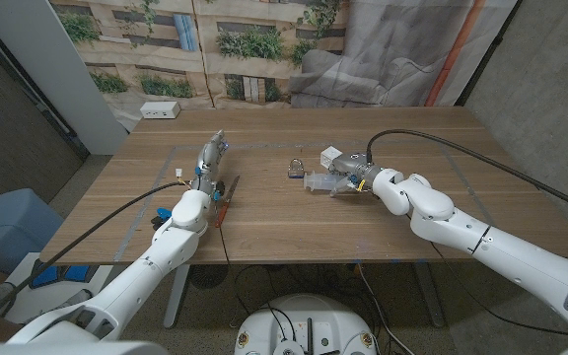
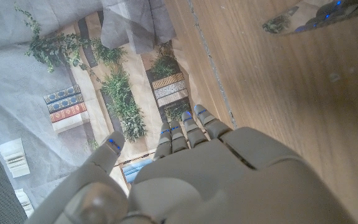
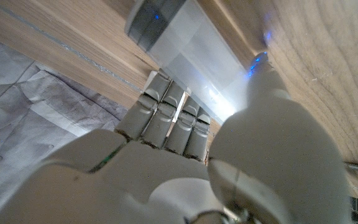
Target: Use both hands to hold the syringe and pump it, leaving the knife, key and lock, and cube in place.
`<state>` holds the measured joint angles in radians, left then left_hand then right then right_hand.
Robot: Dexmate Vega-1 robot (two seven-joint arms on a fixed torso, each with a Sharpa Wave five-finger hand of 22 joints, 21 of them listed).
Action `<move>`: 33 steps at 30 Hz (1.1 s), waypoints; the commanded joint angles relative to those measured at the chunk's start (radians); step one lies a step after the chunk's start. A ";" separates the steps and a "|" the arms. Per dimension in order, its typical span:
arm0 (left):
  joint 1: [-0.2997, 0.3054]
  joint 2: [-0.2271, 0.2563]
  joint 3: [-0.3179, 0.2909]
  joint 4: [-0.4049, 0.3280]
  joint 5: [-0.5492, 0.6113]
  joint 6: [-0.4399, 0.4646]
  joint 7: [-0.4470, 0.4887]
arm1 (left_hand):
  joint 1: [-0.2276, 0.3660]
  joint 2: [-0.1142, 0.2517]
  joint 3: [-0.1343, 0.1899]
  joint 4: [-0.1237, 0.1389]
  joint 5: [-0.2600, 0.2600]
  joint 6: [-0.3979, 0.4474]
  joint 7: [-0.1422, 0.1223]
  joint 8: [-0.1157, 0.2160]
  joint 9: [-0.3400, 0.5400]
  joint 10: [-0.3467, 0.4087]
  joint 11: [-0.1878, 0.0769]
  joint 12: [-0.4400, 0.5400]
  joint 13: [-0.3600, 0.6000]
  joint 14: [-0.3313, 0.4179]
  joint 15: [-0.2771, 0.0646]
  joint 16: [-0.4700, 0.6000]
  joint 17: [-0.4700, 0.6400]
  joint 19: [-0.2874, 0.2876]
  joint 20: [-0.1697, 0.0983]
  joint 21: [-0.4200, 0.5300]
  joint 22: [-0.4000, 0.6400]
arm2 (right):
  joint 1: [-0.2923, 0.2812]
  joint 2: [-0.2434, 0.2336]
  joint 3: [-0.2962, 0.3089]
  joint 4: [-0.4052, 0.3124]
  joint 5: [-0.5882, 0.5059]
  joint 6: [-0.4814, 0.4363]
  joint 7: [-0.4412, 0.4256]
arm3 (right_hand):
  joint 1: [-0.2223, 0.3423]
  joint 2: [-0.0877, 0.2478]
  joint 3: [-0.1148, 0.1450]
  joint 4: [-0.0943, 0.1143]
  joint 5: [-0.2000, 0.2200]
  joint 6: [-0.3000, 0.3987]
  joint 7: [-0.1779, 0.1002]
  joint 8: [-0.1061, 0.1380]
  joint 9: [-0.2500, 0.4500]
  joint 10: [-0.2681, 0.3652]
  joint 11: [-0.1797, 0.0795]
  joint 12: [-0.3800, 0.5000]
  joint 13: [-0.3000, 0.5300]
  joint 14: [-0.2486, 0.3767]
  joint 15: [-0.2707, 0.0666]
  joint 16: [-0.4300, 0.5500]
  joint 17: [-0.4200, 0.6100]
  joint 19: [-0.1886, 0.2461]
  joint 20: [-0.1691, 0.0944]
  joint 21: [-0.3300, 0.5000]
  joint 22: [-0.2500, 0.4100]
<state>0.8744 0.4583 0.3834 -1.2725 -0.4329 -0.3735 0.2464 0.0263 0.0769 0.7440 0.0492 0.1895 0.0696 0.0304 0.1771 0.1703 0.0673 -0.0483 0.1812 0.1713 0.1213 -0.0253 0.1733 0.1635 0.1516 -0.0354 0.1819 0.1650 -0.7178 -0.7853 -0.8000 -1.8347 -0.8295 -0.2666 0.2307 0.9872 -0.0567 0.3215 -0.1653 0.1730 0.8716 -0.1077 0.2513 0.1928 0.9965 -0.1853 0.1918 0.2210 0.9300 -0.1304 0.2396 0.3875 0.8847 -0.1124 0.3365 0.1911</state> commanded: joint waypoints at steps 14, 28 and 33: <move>-0.013 -0.008 0.005 0.035 -0.015 -0.010 -0.005 | 0.003 0.064 0.005 -0.003 -0.004 0.008 0.006 0.006 0.005 0.009 0.007 0.007 0.002 0.007 0.000 0.003 0.003 0.002 -0.030 0.007 0.004 | 0.009 -0.003 -0.018 -0.018 -0.011 -0.019 0.070 | -0.024 0.126 -0.034 0.012 0.000 -0.006 -0.075 -0.026 0.004 -0.063 0.006 -0.011 0.005 -0.049 -0.092 -0.013 0.010 -0.018 -0.089 -0.010 -0.004; -0.014 -0.011 0.008 0.048 -0.026 -0.012 -0.018 | 0.000 0.067 0.004 0.001 -0.004 0.008 0.004 0.006 0.005 0.012 0.008 0.008 0.002 0.012 0.002 0.004 0.004 0.003 -0.031 0.008 0.004 | 0.026 -0.005 -0.020 -0.056 -0.023 -0.054 0.169 | -0.065 0.074 -0.093 0.018 0.005 -0.154 -0.087 -0.058 0.014 -0.216 0.040 -0.017 0.007 -0.190 -0.072 -0.026 0.028 -0.089 -0.013 -0.053 -0.009; -0.017 -0.014 0.009 0.055 -0.029 -0.014 -0.022 | -0.001 0.068 0.004 0.003 -0.004 0.009 0.003 0.006 0.005 0.012 0.009 0.008 0.002 0.013 0.003 0.004 0.004 0.004 -0.031 0.008 0.004 | 0.040 -0.003 -0.029 -0.072 -0.048 -0.070 0.221 | -0.086 0.061 -0.110 0.024 0.006 -0.196 -0.086 -0.061 0.015 -0.257 0.038 -0.016 0.008 -0.234 -0.063 -0.029 0.035 -0.099 0.012 -0.063 -0.010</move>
<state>0.8597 0.4489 0.3897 -1.2297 -0.4544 -0.3856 0.2324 0.0263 0.0769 0.7440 0.0494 0.1895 0.0734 0.0341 0.1778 0.1703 0.0710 -0.0446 0.1817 0.1713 0.1251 -0.0215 0.1733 0.1655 0.1516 -0.0354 0.1819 0.1650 -0.6980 -0.7887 -0.8212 -1.8774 -0.8513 -0.3076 0.3658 0.9207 0.0349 0.2188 -0.1433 0.1742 0.6897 -0.1943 0.1952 0.2026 0.7516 -0.1465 0.1770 0.2258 0.7124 -0.0729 0.2163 0.4170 0.7892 -0.0923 0.2795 0.1810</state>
